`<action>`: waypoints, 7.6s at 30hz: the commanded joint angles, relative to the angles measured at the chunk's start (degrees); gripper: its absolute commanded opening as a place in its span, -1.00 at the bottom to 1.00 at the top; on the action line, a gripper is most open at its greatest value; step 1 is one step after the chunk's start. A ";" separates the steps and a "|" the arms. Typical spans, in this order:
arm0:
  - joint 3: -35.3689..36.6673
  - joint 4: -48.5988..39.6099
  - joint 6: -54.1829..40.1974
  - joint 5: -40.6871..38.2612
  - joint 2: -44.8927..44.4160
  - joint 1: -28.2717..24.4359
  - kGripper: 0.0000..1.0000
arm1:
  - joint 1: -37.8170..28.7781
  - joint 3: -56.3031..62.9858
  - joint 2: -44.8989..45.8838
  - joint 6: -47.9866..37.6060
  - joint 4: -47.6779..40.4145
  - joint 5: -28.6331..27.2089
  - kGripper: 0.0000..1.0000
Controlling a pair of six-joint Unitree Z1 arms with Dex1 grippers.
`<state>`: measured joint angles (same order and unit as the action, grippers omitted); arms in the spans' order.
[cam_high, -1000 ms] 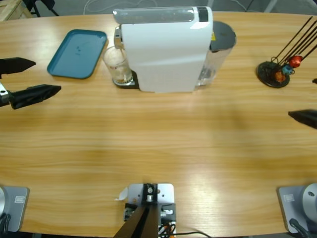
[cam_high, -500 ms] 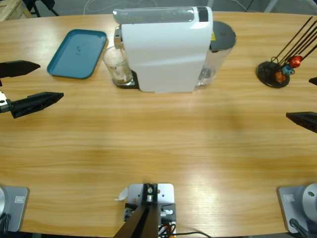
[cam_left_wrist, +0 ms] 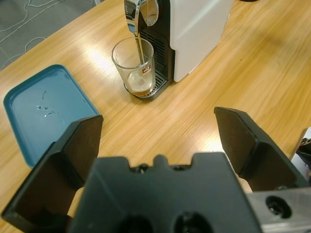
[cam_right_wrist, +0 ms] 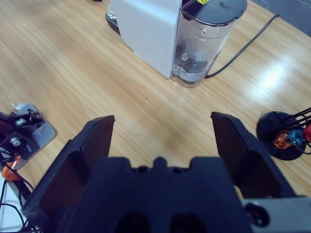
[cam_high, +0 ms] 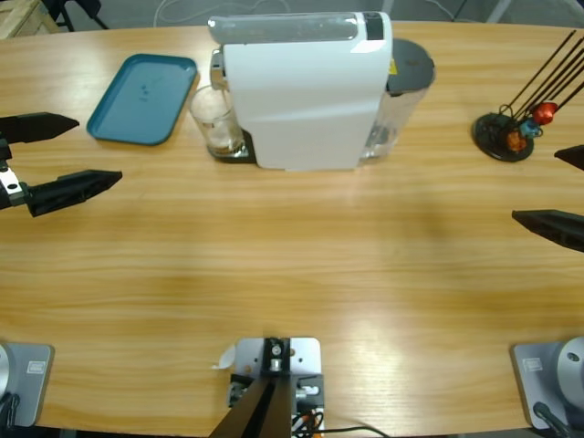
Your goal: Pour coffee
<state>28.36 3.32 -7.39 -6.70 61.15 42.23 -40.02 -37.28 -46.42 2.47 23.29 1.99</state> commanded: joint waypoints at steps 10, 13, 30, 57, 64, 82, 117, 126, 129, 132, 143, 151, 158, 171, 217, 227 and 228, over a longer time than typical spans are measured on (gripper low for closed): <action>-2.44 0.37 -0.34 0.64 1.43 0.57 1.00 | -0.50 2.29 -0.25 -0.36 -0.79 1.18 0.72; -2.44 0.37 -0.34 0.64 1.52 0.57 1.00 | -0.50 2.30 -0.31 -0.36 -0.79 1.37 0.72; -2.61 0.37 -0.34 0.82 1.50 0.57 1.00 | -1.38 3.36 -0.96 -1.71 -2.99 1.44 0.72; -2.61 0.55 -0.26 0.71 3.24 0.57 1.00 | -1.38 3.18 -0.67 -2.12 -2.55 1.18 0.69; -2.65 0.55 -0.17 0.64 3.27 0.57 1.00 | -1.38 3.27 -0.97 -2.12 -2.64 1.18 0.69; -2.61 0.64 -0.17 0.64 3.98 0.57 1.00 | -1.38 3.43 -0.96 -2.12 -2.90 1.12 0.69; -2.70 3.84 1.73 1.34 6.49 0.57 1.00 | -1.38 3.62 -0.78 -2.21 -3.25 1.18 0.69; -2.54 7.58 2.77 1.34 9.36 0.57 1.00 | -1.38 3.68 -0.60 -2.21 -3.34 1.18 0.69; -2.51 11.31 3.36 1.52 13.45 0.57 1.00 | -1.38 3.71 -0.60 -2.21 -3.34 1.21 0.69; -2.58 16.74 3.43 1.43 20.54 0.57 1.00 | -1.38 3.71 -0.52 -2.35 -3.34 1.32 0.69; -2.68 30.15 3.03 1.61 35.99 0.57 1.00 | -2.22 3.71 -0.69 -2.47 -3.43 2.23 0.69; -2.44 40.17 2.01 1.78 42.17 -1.00 1.00 | -2.87 3.80 -0.96 -2.47 -3.60 2.32 0.70; -1.66 41.17 1.34 1.64 44.30 -1.63 1.00 | -2.96 3.92 -1.22 -2.56 -3.81 2.49 0.69; 2.20 41.16 1.59 0.39 44.99 -2.51 1.00 | -3.14 4.18 -1.91 -2.65 -4.48 2.58 0.69; -0.12 29.45 2.38 0.82 28.36 -18.80 -0.28 | -3.14 4.68 -2.64 -3.35 -5.55 2.62 0.70; 0.29 35.14 4.93 0.11 37.50 -25.62 -0.27 | -3.14 4.85 -1.31 -3.70 -5.71 2.55 0.70; 0.25 36.01 5.33 0.02 38.69 -25.61 -0.27 | -3.14 4.85 -1.31 -3.70 -5.71 2.62 0.70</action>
<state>29.72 34.90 -3.81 -6.48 92.89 17.60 -42.58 -34.66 -47.22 -0.50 18.01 3.53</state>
